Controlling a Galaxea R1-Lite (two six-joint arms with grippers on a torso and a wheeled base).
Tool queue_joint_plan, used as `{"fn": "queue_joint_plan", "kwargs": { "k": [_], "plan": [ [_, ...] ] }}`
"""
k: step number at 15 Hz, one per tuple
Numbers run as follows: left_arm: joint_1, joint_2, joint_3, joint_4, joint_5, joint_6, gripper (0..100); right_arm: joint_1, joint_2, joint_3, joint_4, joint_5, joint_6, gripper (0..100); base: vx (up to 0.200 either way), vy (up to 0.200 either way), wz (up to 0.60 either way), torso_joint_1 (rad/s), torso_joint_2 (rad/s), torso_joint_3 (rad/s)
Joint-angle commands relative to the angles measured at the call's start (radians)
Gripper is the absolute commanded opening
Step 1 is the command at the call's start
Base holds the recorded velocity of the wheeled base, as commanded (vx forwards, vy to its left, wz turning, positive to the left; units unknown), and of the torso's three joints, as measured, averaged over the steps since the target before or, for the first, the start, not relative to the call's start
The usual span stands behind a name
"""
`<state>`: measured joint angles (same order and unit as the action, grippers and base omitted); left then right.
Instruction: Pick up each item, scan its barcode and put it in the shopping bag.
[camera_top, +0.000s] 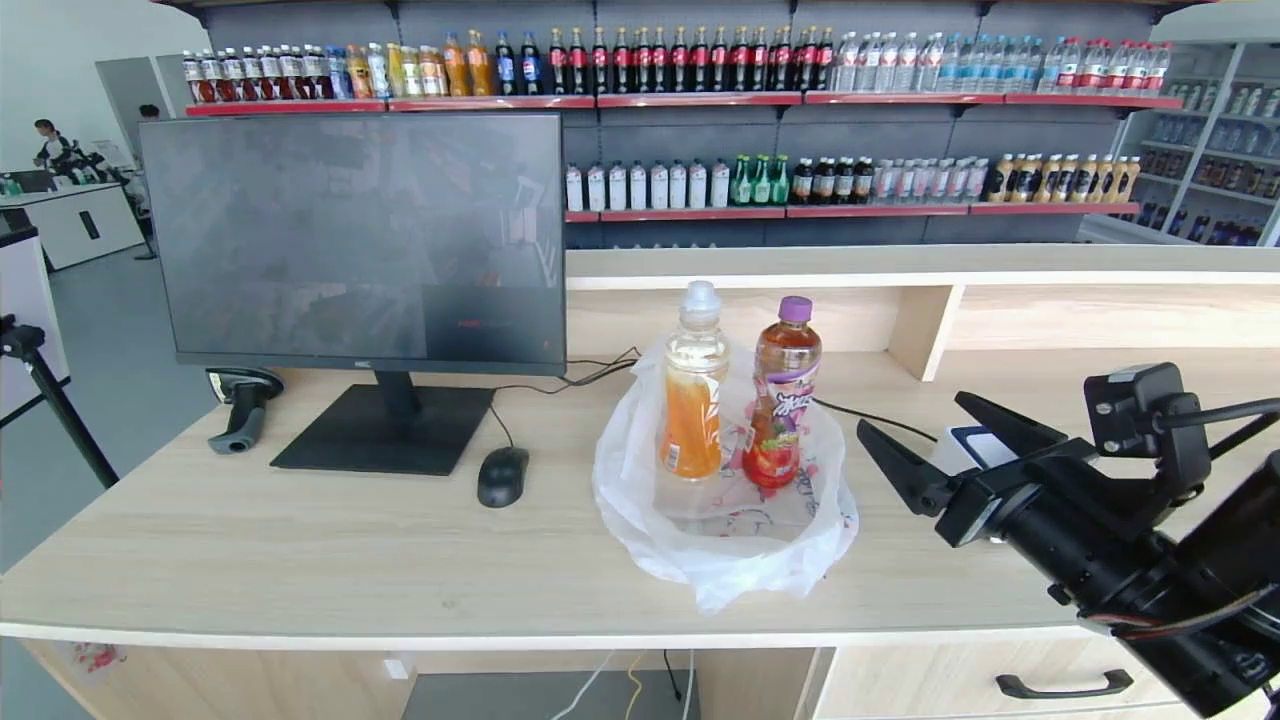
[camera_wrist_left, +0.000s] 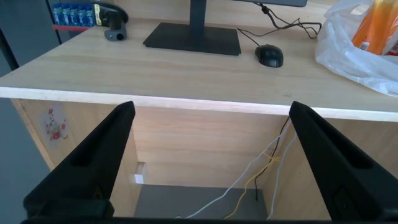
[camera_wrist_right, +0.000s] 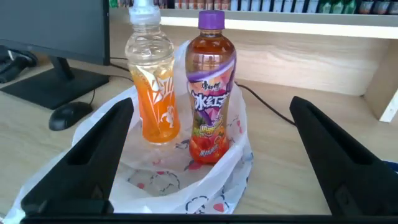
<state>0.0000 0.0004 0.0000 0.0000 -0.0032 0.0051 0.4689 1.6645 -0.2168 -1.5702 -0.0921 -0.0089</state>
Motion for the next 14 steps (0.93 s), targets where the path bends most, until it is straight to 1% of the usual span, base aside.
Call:
{"fn": "queue_joint_plan", "kwargs": {
  "k": [1, 3, 6, 10, 14],
  "plan": [
    [0.0, 0.0, 0.0, 0.0, 0.0, 0.003, 100, 0.002, -0.017, 0.024, -0.001, 0.0, 0.0, 100, 0.0, 0.0, 0.0, 0.0, 0.0, 0.0],
    [0.0, 0.0, 0.0, -0.002, 0.0, 0.006, 100, 0.002, -0.025, 0.027, -0.001, 0.0, 0.0, 100, 0.0, 0.0, 0.0, 0.0, 0.0, 0.0],
    [0.0, 0.0, 0.0, 0.0, 0.0, -0.001, 100, 0.0, -0.048, 0.05, -0.001, 0.0, 0.0, 100, 0.0, -0.2, 0.0, 0.014, 0.01, -0.001],
    [0.0, 0.0, 0.0, 0.0, 0.0, 0.001, 100, 0.0, -0.08, 0.083, -0.001, 0.0, 0.0, 100, 0.0, -0.2, 0.0, 0.01, 0.0, -0.001],
    [0.0, 0.0, 0.0, 0.0, 0.0, -0.001, 100, -0.001, -0.08, 0.085, -0.001, 0.0, 0.0, 100, 0.0, -0.2, 0.0, -0.002, 0.01, 0.004]
  ]
}}
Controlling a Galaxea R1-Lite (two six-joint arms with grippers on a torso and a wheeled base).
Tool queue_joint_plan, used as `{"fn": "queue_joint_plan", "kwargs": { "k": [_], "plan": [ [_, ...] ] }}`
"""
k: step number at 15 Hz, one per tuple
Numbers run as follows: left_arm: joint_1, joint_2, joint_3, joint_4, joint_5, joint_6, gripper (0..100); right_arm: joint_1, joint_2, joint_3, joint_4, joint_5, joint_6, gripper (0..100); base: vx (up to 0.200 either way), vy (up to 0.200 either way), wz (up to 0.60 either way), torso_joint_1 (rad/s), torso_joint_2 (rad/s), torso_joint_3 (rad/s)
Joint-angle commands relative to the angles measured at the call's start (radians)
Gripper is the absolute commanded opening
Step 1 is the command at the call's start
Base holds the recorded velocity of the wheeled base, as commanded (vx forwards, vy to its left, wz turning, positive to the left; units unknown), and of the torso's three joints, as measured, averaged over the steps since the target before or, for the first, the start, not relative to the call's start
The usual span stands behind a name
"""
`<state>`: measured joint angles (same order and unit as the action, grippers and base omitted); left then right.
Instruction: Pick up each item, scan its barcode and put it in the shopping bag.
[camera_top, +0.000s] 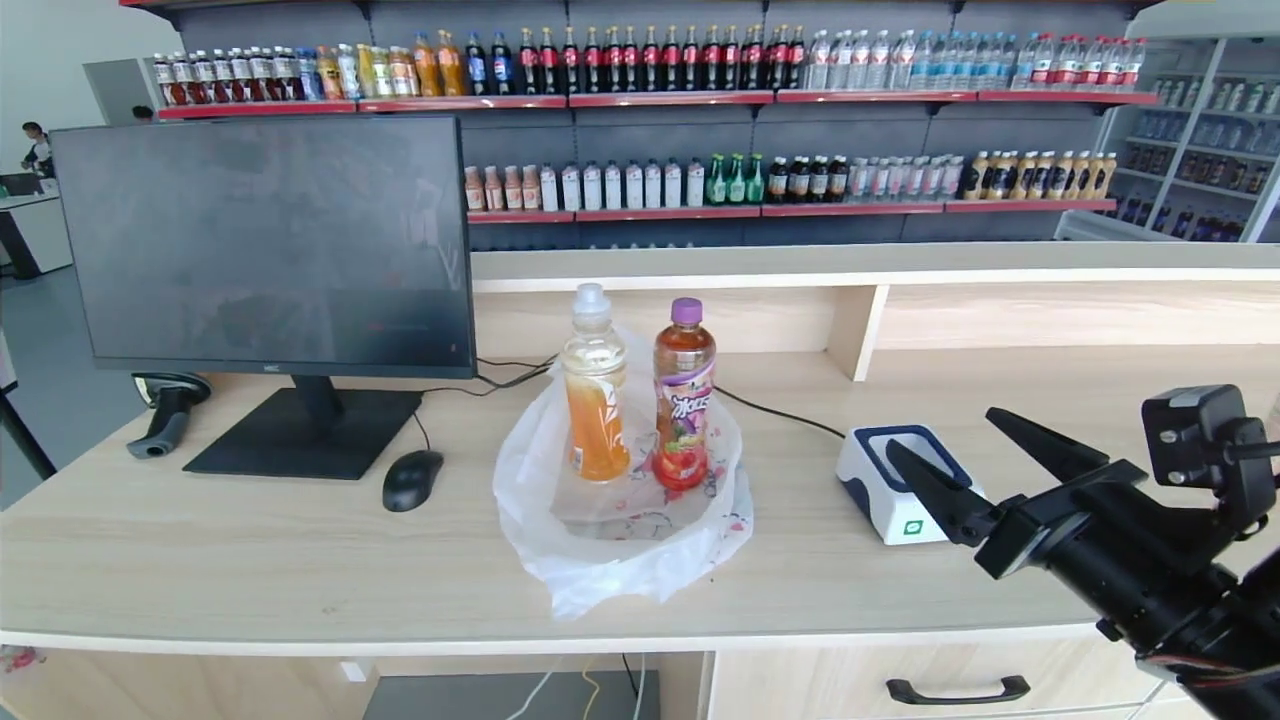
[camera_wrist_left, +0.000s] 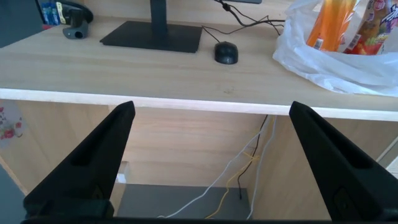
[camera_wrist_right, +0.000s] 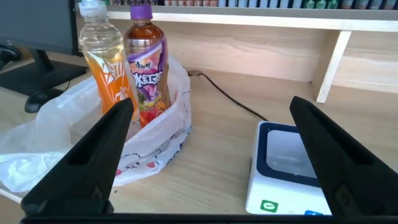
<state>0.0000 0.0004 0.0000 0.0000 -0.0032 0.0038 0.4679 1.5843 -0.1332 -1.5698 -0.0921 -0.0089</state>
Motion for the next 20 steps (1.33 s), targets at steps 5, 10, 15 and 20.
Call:
{"fn": "queue_joint_plan", "kwargs": {
  "k": [5, 10, 15, 20],
  "plan": [
    [0.0, 0.0, 0.0, 0.0, 0.0, -0.001, 100, 0.002, -0.009, -0.009, -0.001, 0.002, -0.008, 100, 0.0, -0.2, 0.0, 0.0, 0.0, 0.001],
    [0.0, 0.0, 0.0, 0.0, 0.0, -0.001, 100, 0.002, -0.018, -0.008, -0.001, 0.002, -0.013, 100, 0.0, -0.2, 0.0, 0.001, 0.0, 0.001],
    [0.0, 0.0, 0.0, 0.0, 0.0, -0.001, 100, 0.002, -0.029, 0.012, -0.001, 0.002, -0.013, 100, 0.0, -0.2, 0.0, 0.002, 0.01, 0.002],
    [0.0, 0.0, 0.0, 0.0, 0.0, 0.001, 100, 0.003, -0.029, 0.018, -0.001, 0.002, -0.013, 100, 0.0, -0.2, 0.0, 0.0, 0.0, 0.003]
  ]
}}
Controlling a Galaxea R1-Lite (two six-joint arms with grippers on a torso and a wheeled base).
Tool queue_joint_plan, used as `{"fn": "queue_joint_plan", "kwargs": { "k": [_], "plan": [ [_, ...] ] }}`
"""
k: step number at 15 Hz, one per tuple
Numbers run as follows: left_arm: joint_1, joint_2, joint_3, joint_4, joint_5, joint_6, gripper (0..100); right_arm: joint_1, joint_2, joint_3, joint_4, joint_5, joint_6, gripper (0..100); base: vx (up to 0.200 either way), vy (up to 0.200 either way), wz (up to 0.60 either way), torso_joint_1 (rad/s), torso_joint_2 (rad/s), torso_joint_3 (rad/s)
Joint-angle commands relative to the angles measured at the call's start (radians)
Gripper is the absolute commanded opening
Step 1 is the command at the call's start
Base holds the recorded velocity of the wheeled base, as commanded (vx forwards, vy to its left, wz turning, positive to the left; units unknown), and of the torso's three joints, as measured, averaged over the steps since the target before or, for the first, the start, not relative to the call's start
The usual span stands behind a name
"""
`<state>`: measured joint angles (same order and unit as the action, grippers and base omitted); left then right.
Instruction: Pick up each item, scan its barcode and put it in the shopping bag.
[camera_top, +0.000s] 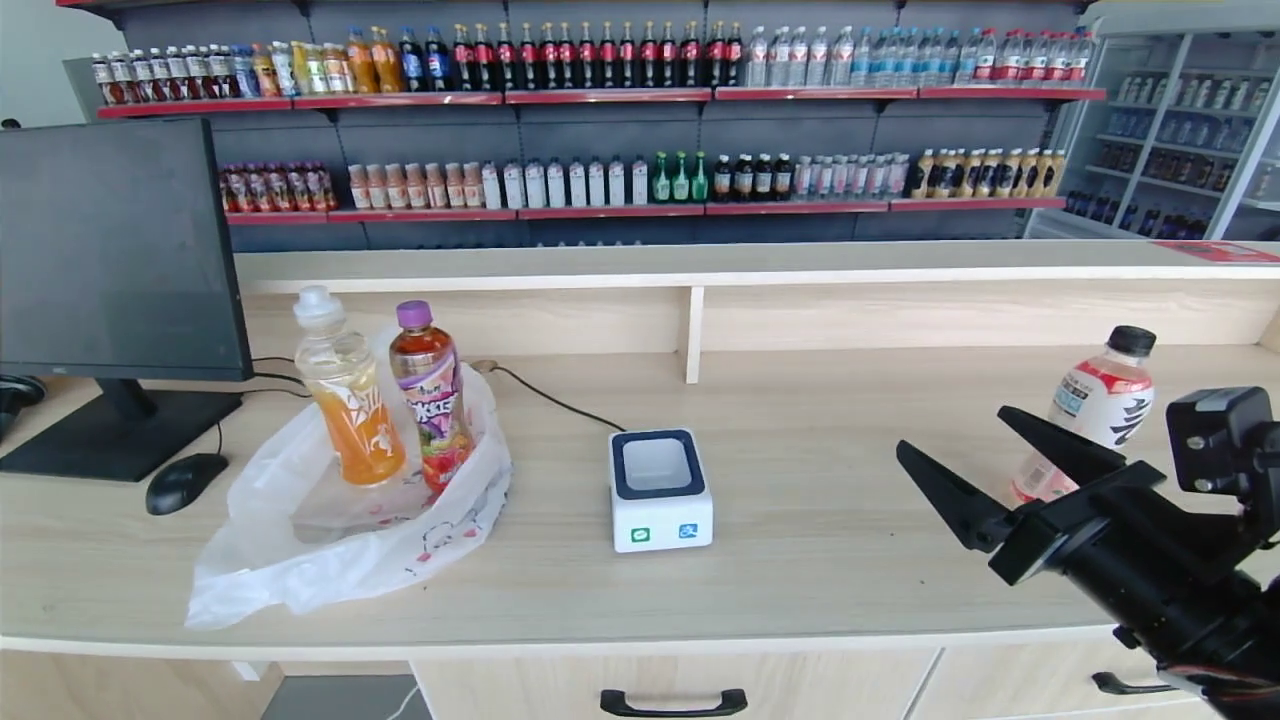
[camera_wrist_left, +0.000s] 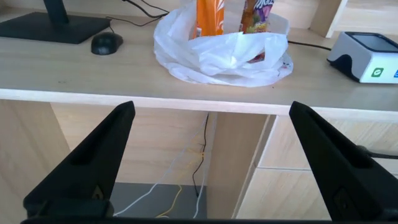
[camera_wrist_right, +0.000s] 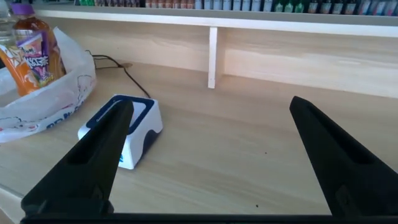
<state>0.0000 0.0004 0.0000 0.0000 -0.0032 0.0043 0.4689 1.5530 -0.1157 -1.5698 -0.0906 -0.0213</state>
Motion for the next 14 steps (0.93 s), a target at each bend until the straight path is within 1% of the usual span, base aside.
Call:
{"fn": "queue_joint_plan", "kwargs": {
  "k": [1, 3, 8, 10, 11, 12, 14],
  "plan": [
    [0.0, 0.0, 0.0, 0.0, 0.0, 0.0, 100, 0.004, 0.002, 0.001, -0.001, 0.0, 0.0, 100, 0.0, -0.2, 0.0, 0.002, 0.0, -0.002],
    [0.0, 0.0, 0.0, 0.0, 0.0, 0.0, 100, 0.013, -0.001, 0.015, -0.001, 0.0, 0.0, 100, 0.0, -0.2, 0.0, 0.002, 0.0, 0.002],
    [0.0, 0.0, 0.0, 0.0, 0.0, 0.0, 100, 0.011, -0.016, 0.116, -0.001, -0.001, -0.006, 100, 0.0, -0.2, 0.0, 0.002, 0.0, 0.004],
    [0.0, 0.0, 0.0, 0.0, 0.0, 0.0, 100, 0.01, -0.007, 0.116, -0.001, -0.001, -0.006, 100, 0.0, -0.2, 0.0, 0.0, 0.0, 0.0],
    [0.0, 0.0, 0.0, 0.0, 0.0, 0.0, 100, 0.005, 0.004, 0.114, -0.001, -0.003, -0.006, 100, 0.0, -0.2, 0.0, -0.007, 0.0, 0.007],
    [0.0, 0.0, 0.0, 0.0, 0.0, 0.0, 100, -0.029, 0.027, 0.116, -0.001, -0.003, -0.005, 100, 0.0, -0.2, 0.0, 0.002, 0.0, -0.002],
    [0.0, 0.0, 0.0, 0.0, 0.0, 0.0, 100, -0.053, 0.065, 0.114, -0.001, -0.003, -0.005, 100, 0.0, -0.2, 0.0, 0.005, 0.0, -0.002]
  ]
}}
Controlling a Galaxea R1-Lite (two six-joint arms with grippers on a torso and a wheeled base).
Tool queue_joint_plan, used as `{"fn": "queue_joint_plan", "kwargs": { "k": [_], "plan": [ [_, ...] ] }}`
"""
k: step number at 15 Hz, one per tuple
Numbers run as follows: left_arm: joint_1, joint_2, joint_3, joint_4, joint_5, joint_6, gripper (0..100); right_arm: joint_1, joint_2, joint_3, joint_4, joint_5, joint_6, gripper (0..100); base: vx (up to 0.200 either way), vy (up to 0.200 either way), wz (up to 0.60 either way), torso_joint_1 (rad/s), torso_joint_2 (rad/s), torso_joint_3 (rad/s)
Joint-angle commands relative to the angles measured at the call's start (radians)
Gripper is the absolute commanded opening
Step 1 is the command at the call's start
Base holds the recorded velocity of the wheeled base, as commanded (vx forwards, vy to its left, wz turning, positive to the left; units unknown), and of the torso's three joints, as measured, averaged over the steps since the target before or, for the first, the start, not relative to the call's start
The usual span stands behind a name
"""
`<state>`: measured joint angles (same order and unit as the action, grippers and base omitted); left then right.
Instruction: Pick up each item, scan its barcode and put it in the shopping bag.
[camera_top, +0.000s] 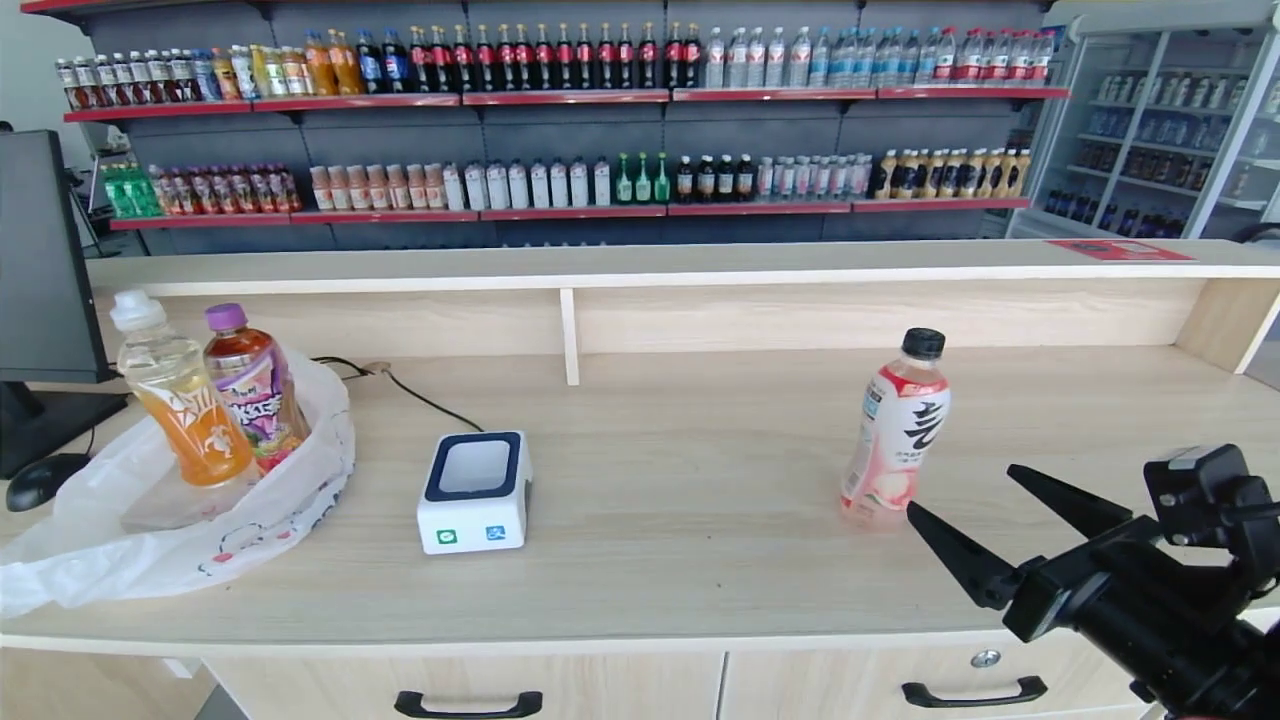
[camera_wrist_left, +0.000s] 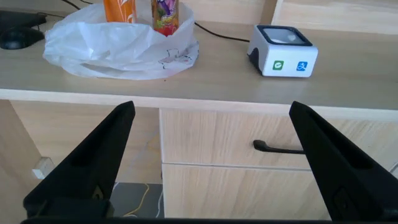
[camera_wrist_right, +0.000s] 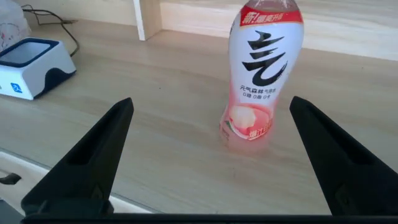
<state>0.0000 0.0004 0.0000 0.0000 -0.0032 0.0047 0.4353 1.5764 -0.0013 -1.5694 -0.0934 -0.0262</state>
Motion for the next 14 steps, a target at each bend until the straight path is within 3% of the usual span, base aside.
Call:
{"fn": "queue_joint_plan", "kwargs": {
  "k": [1, 3, 10, 14],
  "plan": [
    [0.0, 0.0, 0.0, 0.0, 0.0, 0.0, 100, -0.02, 0.051, 0.001, -0.001, 0.0, 0.0, 100, 0.0, -0.2, 0.0, -0.002, 0.0, -0.002],
    [0.0, 0.0, 0.0, 0.0, 0.0, 0.0, 100, -0.001, 0.08, 0.0, -0.001, 0.0, 0.0, 100, 0.0, -0.2, 0.0, 0.002, 0.0, 0.005],
    [0.0, 0.0, 0.0, 0.0, 0.0, 0.003, 100, 0.034, 0.12, -0.092, -0.001, -0.006, -0.003, 100, 0.0, 0.0, 0.0, 0.0, 0.0, 0.0],
    [0.0, 0.0, 0.0, 0.0, 0.0, 0.001, 100, 0.092, 0.202, -0.167, -0.001, -0.131, 0.008, 100, 0.0, 0.0, 0.0, 0.0, 0.0, 0.0]
  ]
}}
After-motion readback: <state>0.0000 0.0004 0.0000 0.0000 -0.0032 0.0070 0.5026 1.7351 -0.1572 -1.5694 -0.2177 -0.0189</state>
